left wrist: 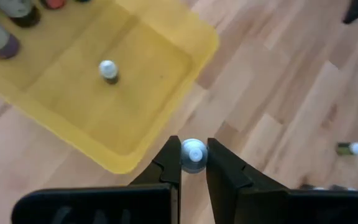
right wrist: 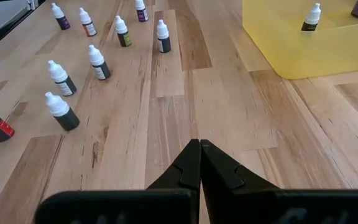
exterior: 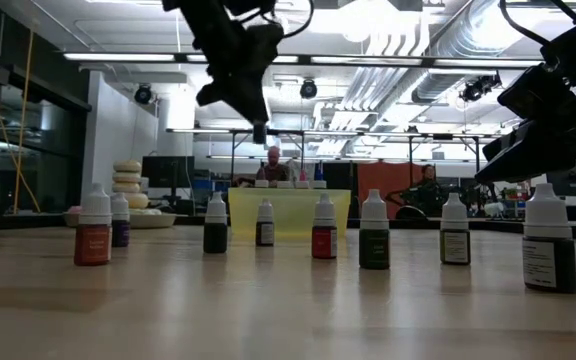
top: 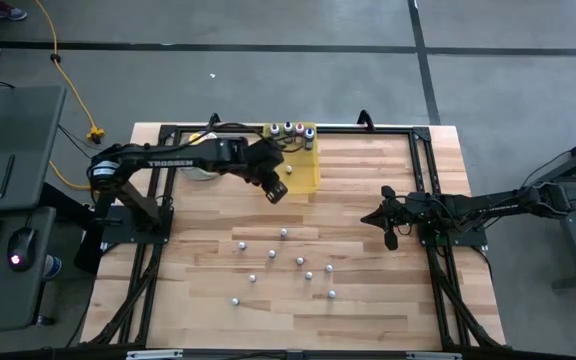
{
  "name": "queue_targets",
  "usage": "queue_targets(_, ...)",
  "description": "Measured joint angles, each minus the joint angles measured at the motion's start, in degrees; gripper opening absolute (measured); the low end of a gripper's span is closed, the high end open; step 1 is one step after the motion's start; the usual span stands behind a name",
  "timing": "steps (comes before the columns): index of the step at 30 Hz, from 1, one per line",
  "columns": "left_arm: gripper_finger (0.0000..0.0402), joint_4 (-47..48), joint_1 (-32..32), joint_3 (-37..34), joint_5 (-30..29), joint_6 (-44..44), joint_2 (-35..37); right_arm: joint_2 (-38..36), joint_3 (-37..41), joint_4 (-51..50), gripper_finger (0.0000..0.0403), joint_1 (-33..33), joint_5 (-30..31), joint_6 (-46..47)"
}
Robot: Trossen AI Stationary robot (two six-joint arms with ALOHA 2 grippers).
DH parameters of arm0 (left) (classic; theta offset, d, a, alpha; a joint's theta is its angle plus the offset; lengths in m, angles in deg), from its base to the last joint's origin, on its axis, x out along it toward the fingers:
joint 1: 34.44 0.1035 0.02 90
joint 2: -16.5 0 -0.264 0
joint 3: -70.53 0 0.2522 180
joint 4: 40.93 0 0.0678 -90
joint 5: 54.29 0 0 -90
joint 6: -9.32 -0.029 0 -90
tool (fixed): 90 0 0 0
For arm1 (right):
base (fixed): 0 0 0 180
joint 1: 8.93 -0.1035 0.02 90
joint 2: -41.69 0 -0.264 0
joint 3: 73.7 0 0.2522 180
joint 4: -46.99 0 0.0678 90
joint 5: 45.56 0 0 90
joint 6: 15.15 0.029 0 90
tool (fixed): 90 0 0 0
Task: Pick & Place food coloring
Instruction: Put the small blue food coloring bottle into the yellow bin
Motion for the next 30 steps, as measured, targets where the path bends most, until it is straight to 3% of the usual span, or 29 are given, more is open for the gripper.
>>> queue_targets(8,0.0031,-5.63,5.36,-0.42,-4.11,-3.41,-2.21,0.00,0.00,0.00,0.0000,-0.02,0.00,0.00)
queue_targets(20,0.0040,-16.10,12.02,-0.35,-3.24,-9.16,-10.94,0.00,-0.02,0.00,0.0000,-0.02,0.00,0.00)
queue_targets(30,0.0036,-23.02,12.53,-0.42,1.39,-22.47,-17.51,0.00,-0.02,0.00,0.0000,0.00,0.00,0.00)
